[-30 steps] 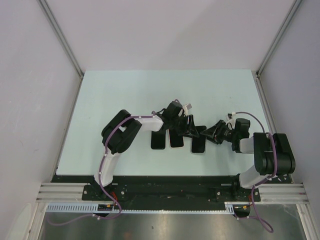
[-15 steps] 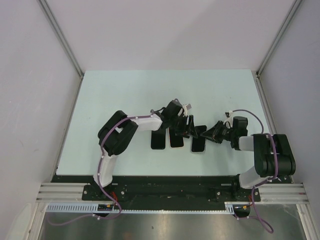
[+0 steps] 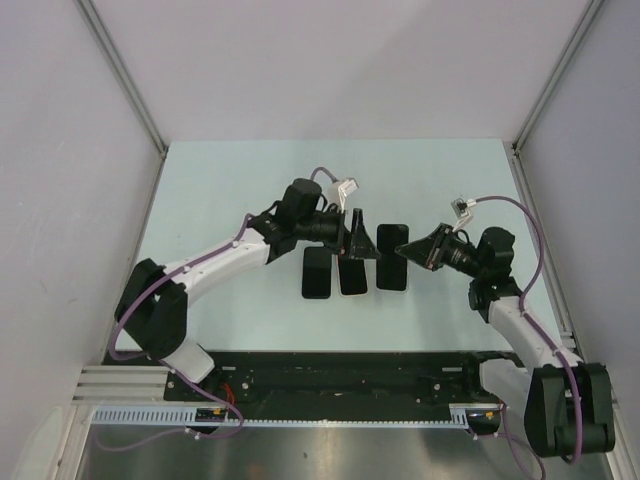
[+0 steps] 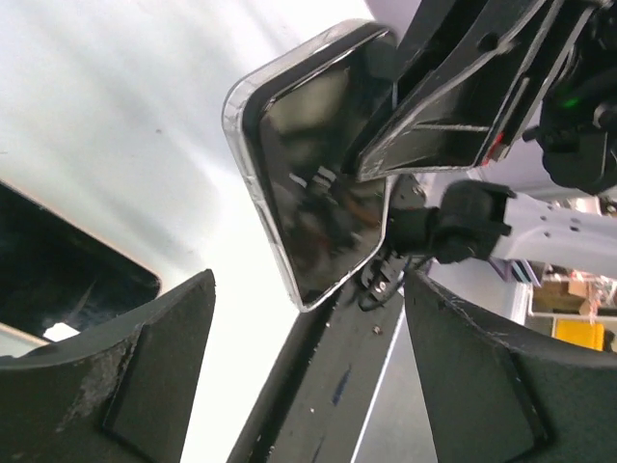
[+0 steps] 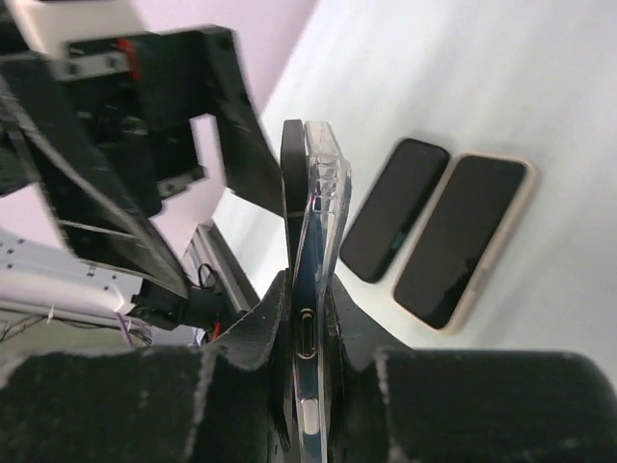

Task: Put the phone into the phone case

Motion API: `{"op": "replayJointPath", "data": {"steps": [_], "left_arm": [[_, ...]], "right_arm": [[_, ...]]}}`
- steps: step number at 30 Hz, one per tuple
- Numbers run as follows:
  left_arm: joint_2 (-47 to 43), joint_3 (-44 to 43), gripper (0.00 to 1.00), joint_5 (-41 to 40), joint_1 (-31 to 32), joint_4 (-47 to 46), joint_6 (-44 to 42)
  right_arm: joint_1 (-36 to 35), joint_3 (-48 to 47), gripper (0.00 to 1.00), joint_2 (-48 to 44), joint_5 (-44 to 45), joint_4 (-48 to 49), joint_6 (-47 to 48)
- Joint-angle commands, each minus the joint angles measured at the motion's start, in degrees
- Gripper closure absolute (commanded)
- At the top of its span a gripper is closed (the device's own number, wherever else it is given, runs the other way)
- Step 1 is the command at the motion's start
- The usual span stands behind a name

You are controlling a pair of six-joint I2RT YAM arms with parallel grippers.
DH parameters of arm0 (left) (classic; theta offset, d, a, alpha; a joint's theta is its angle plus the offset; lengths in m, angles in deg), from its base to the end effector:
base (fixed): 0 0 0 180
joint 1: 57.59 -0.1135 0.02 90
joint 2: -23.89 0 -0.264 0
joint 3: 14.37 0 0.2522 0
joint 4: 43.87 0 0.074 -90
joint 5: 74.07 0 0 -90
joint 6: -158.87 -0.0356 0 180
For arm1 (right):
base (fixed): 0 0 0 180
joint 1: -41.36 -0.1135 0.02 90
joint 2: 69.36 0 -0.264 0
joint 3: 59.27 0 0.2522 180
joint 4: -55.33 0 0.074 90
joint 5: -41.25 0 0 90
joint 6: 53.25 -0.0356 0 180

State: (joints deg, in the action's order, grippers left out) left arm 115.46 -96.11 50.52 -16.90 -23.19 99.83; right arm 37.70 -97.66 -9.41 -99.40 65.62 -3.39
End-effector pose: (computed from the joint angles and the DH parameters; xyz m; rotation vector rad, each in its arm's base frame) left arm 0.2634 -0.2531 0.2819 0.5968 2.2345 -1.3365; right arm 0.2149 0.0413 0.2305 -0.0981 1.8863 1.3119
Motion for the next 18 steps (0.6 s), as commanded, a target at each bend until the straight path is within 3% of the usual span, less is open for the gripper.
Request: {"op": "replayJointPath", "data": {"steps": [1, 10, 18], "left_arm": [[-3.8, 6.3, 0.17, 9.3, 0.2, -6.6, 0.5], [-9.8, 9.3, 0.17, 12.9, -0.3, -12.4, 0.3], [-12.5, 12.8, 0.23, 15.8, -2.4, -22.3, 6.5]], "right_arm": [[-3.4, -0.5, 0.99, -7.3, -1.8, 8.3, -3.8], [-6.2, 0.3, 0.97, -10.5, -5.8, 2.8, -2.0], [-8.2, 4.7, 0.95, -12.5, -9.6, 10.1, -6.3]]}}
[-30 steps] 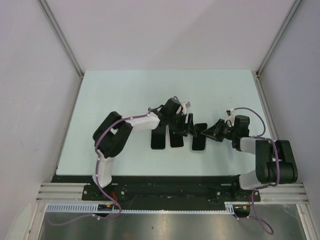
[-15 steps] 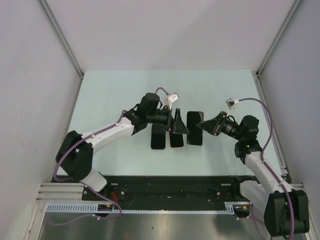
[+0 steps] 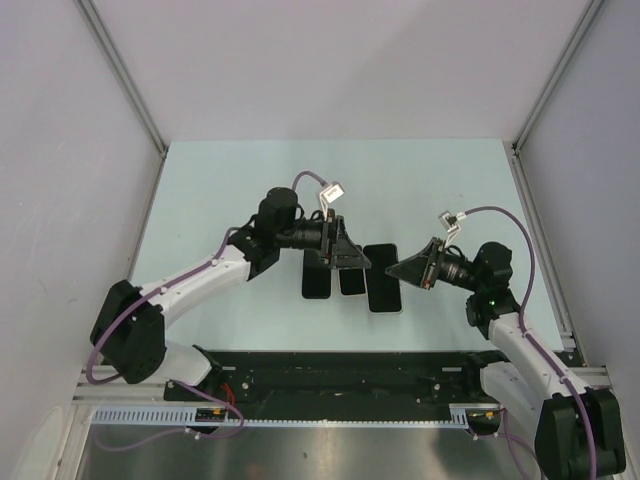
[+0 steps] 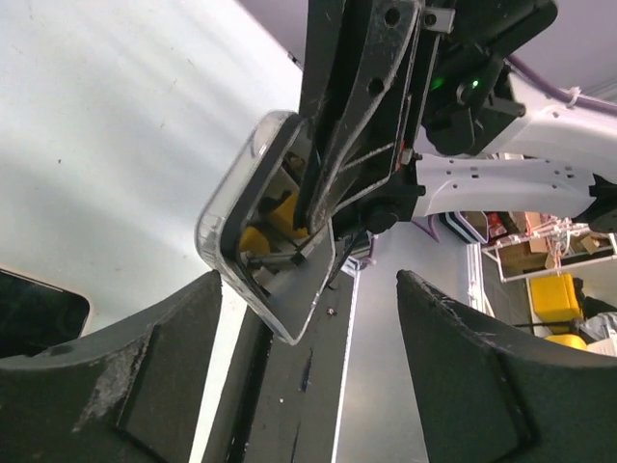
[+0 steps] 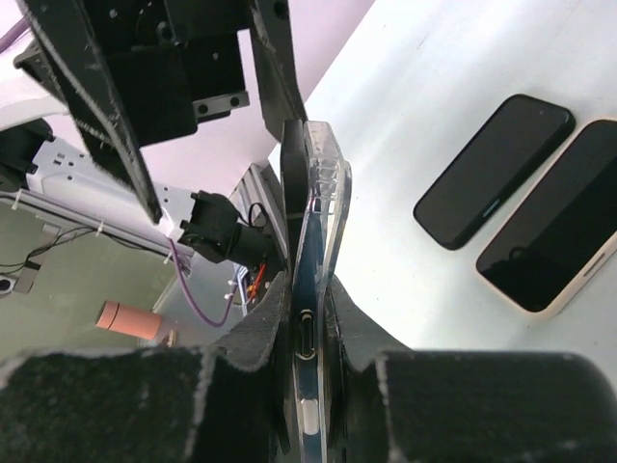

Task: Put the phone into the phone case

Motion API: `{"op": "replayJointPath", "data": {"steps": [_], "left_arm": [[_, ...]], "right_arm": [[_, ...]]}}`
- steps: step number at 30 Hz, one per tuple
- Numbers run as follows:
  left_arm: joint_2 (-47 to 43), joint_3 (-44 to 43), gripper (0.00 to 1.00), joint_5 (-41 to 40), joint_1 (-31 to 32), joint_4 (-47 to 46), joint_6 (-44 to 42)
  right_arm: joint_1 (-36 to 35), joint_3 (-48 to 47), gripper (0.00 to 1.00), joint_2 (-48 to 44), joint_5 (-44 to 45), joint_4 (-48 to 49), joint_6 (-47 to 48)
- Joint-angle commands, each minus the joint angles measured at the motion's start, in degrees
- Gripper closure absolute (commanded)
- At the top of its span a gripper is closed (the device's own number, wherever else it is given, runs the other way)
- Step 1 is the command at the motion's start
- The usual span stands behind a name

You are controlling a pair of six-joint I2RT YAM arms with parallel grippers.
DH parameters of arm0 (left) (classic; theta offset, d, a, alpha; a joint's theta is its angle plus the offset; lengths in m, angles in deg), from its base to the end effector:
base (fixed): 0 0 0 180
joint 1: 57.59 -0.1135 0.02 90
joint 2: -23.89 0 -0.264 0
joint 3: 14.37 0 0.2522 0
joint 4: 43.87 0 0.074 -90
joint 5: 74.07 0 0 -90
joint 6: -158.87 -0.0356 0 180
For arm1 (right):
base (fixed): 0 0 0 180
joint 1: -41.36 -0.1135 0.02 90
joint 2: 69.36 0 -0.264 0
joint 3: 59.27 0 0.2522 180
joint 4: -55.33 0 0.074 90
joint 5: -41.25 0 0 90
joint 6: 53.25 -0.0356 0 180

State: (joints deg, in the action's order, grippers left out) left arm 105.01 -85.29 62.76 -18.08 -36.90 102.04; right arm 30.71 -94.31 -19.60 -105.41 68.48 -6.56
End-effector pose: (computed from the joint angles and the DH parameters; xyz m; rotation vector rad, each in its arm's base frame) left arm 0.2315 -0.2245 0.3006 0.7528 1.9727 -1.5808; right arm 0.1782 0.0638 0.2484 -0.3559 1.7730 1.4763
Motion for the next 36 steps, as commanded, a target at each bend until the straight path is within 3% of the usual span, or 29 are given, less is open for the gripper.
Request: {"op": "replayJointPath", "data": {"steps": [1, 12, 19, 22, 30, 36], "left_arm": [[-1.8, 2.3, 0.25, 4.1, -1.2, -9.4, 4.7], [2.1, 1.9, 0.40, 8.2, -1.3, -13.9, 8.0], [3.5, 1.6, 0.38, 8.5, -1.4, -14.5, 9.5], [3.8, 1.7, 0.29, 8.2, -1.6, -14.4, 10.8], [2.1, 2.8, 0.23, 6.4, -2.3, -11.7, 9.7], [1.1, 4.2, 0.33, 7.0, -2.3, -12.1, 9.9]], "right_arm": [[-1.3, 2.0, 0.94, -2.6, -3.6, 8.0, -4.1], [-2.3, 3.1, 0.94, -3.4, -5.1, 11.5, -6.2], [-3.1, 3.1, 0.93, -3.7, -5.6, 12.6, -6.7], [-3.2, 3.1, 0.93, -3.4, -5.1, 13.2, -7.2], [-3.2, 2.9, 0.95, -4.1, -3.5, 14.0, -8.5], [-3.4, 3.0, 0.94, -4.1, -3.0, 12.6, -7.9]]}}
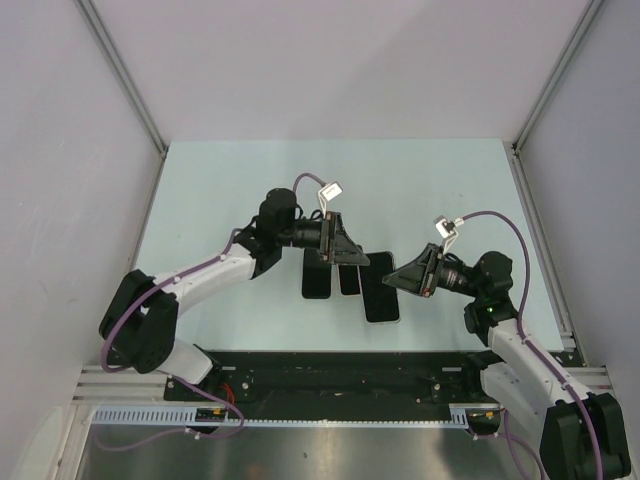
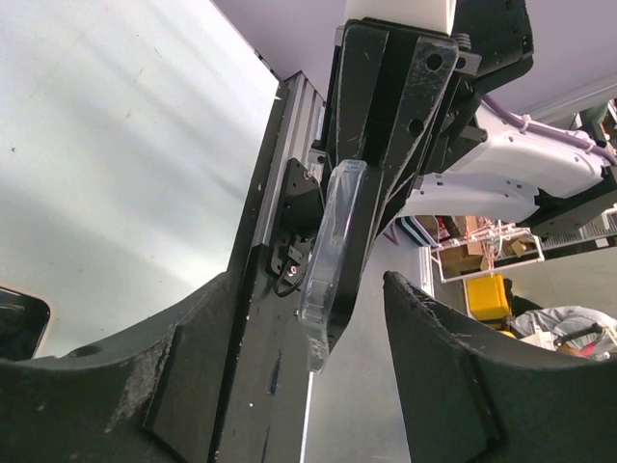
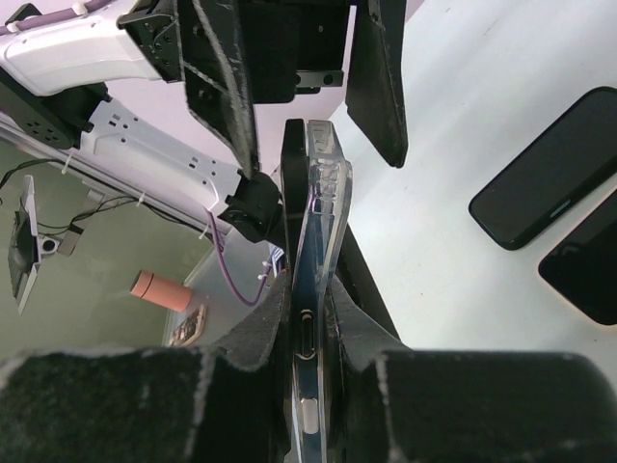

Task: Put the phone into the phone case

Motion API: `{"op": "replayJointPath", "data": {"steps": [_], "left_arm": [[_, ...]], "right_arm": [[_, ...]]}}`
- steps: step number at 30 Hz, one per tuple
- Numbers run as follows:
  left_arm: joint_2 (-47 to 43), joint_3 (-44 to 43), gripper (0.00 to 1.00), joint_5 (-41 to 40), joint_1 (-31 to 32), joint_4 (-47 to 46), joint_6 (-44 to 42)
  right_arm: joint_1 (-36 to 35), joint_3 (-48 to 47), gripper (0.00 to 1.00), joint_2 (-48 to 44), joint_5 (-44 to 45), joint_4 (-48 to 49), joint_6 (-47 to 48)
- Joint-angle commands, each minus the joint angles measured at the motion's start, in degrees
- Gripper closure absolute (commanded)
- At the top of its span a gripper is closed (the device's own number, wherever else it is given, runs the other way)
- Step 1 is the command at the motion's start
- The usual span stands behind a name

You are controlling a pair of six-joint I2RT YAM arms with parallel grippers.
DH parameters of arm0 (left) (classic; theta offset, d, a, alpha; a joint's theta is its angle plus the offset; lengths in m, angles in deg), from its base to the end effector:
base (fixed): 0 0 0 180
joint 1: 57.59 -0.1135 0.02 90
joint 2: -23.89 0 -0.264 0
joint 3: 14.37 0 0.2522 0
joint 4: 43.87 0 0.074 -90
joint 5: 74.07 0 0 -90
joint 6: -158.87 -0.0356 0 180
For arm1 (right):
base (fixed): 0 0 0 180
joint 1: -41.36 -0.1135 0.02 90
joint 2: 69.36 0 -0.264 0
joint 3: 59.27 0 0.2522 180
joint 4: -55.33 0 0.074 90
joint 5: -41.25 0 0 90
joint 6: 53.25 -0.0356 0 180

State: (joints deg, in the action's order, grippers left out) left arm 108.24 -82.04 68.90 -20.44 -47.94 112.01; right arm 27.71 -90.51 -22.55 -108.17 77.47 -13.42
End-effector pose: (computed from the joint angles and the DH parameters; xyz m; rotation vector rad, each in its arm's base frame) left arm 0.2449 -0.2212 0.2830 0.6751 1.9873 -1.7491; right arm 0.1616 0.0708 0.2488 -0.4355 1.7007 1.5930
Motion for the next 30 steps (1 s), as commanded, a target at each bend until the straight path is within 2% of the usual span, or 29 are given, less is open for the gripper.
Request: {"op": "replayJointPath", "data": {"steps": [1, 5, 8, 9, 13, 15, 17, 23, 30], "left_arm": [[-2.1, 1.0, 0.35, 1.1, 0.0, -1.1, 0.4], [-1.8, 2.1, 0.43, 2.4, 0.0, -3.5, 2.6], [-1.6, 3.8, 0.54, 3.2, 0.1, -8.8, 6.3], [-1.1, 4.1, 0.65, 3.9, 0.1, -11.0, 7.2], [-0.7, 4.4, 0.85, 4.6, 0.1, -12.1, 8.6], [0.0, 4.1, 0.99, 5.4, 0.1, -11.8, 8.5], [0.8, 3.6, 1.00, 5.7, 0.0, -11.2, 8.3], [1.9, 1.8, 1.00, 5.8, 0.1, -6.9, 4.3], [2.7, 0.7, 1.00, 5.5, 0.2, -2.9, 0.8]], "right_arm": [[-0.4, -0.8, 0.94, -1.1, -0.2, 4.1, -1.4], [-0.9, -0.8, 0.90, -0.6, 0.3, 3.9, -1.4], [-1.7, -0.8, 0.87, 0.6, 1.2, 3.6, -1.0], [-2.0, -0.8, 0.86, 0.9, 1.5, 3.6, -1.1], [-2.8, -0.8, 0.74, 2.7, 3.0, 5.1, -2.3], [-2.9, -0.8, 0.65, 3.8, 4.0, 6.3, -4.0], [-2.9, -1.0, 0.59, 4.8, 4.8, 8.1, -5.3], [-2.8, -1.8, 0.48, 9.1, 6.9, 14.0, -10.0], [-2.9, -2.9, 0.48, 13.0, 9.7, 20.0, -15.0]]}}
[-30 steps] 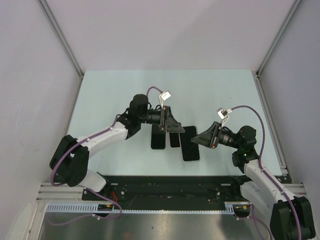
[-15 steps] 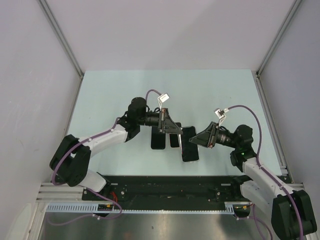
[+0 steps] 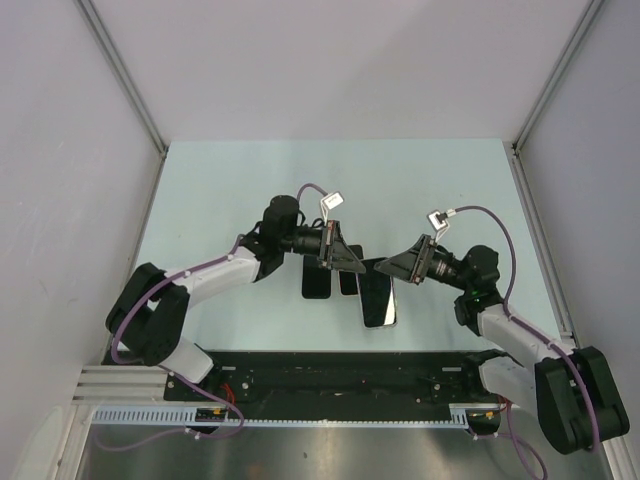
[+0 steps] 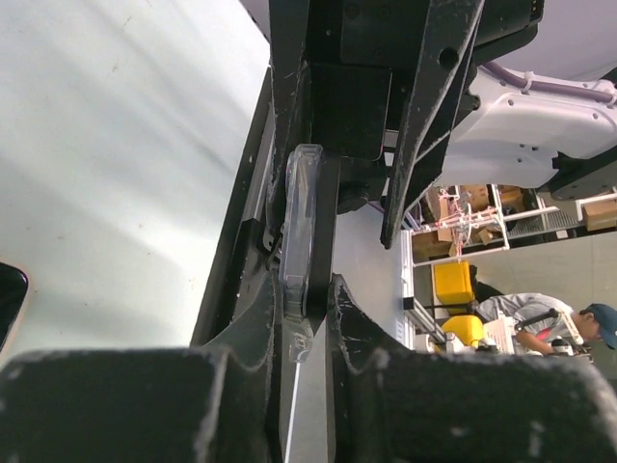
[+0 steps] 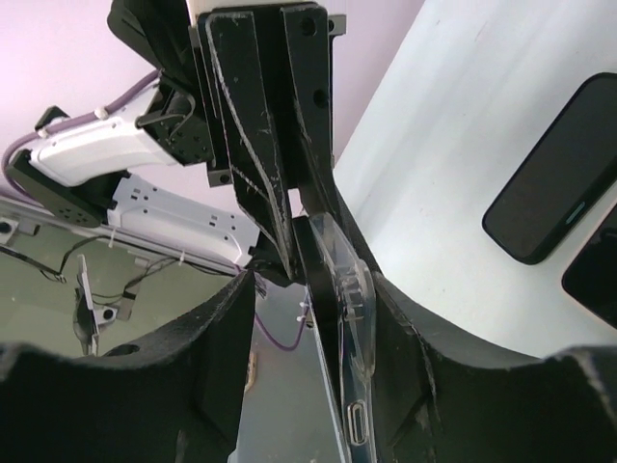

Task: Put the phone into the phone case

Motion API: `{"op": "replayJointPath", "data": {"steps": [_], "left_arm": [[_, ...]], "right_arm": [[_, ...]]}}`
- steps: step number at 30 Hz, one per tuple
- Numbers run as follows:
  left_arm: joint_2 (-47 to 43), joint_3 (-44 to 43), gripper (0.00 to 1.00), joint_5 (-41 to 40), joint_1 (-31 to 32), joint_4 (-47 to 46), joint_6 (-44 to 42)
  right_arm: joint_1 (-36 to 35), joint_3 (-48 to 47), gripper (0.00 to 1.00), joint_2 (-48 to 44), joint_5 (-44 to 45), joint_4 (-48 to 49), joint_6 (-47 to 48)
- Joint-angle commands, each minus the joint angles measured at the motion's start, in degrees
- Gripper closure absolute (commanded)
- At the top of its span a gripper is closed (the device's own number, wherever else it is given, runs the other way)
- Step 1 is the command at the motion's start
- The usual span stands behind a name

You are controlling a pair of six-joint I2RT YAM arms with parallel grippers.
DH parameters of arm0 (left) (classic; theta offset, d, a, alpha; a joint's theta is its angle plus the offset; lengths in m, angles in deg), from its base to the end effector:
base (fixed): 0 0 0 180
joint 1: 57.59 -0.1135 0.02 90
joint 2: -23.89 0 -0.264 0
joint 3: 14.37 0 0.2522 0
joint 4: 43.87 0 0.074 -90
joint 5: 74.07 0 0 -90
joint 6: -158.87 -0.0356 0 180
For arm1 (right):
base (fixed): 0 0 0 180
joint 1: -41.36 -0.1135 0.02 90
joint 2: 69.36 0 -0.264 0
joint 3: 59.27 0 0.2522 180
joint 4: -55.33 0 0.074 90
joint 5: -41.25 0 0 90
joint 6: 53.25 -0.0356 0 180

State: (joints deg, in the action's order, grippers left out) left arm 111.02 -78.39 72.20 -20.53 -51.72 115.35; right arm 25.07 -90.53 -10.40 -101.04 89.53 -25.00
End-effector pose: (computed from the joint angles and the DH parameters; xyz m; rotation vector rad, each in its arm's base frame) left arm 0.2449 -0.2220 0.2535 0.6543 2.0747 -1.8278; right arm 0.1863 0.0838 0.2333 -0.1885 1.7694 1.6945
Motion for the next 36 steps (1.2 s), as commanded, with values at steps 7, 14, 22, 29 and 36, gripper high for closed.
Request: {"op": "replayJointPath", "data": {"steps": [7, 14, 22, 29, 36], "left_arm": [[0.1, -3.2, 1.00, 1.7, 0.2, 1.7, -3.2], [-1.2, -2.6, 0.53, 0.1, 0.3, 1.9, -2.7], [-1.9, 0.3, 0.40, 0.8, 0.3, -5.0, 2.1], [-1.8, -0.5, 0.79, 0.4, 0.3, -4.7, 1.6], [-1.8, -2.8, 1.00, -2.2, 0.3, 4.3, -3.8]], "right_arm": [[-0.3, -3.0, 0.87, 2.3, 2.6, 10.5, -5.2], [-0.4, -2.6, 1.00, 0.8, 2.3, 10.7, -4.1], [-0.5, -2.7, 1.00, 0.1, 3.3, 13.6, -5.1], [-0.4, -2.5, 0.92, -1.1, 0.5, 6.7, -1.0], [0.4, -2.9, 0.76, -3.9, 2.4, 1.5, 1.5]]}}
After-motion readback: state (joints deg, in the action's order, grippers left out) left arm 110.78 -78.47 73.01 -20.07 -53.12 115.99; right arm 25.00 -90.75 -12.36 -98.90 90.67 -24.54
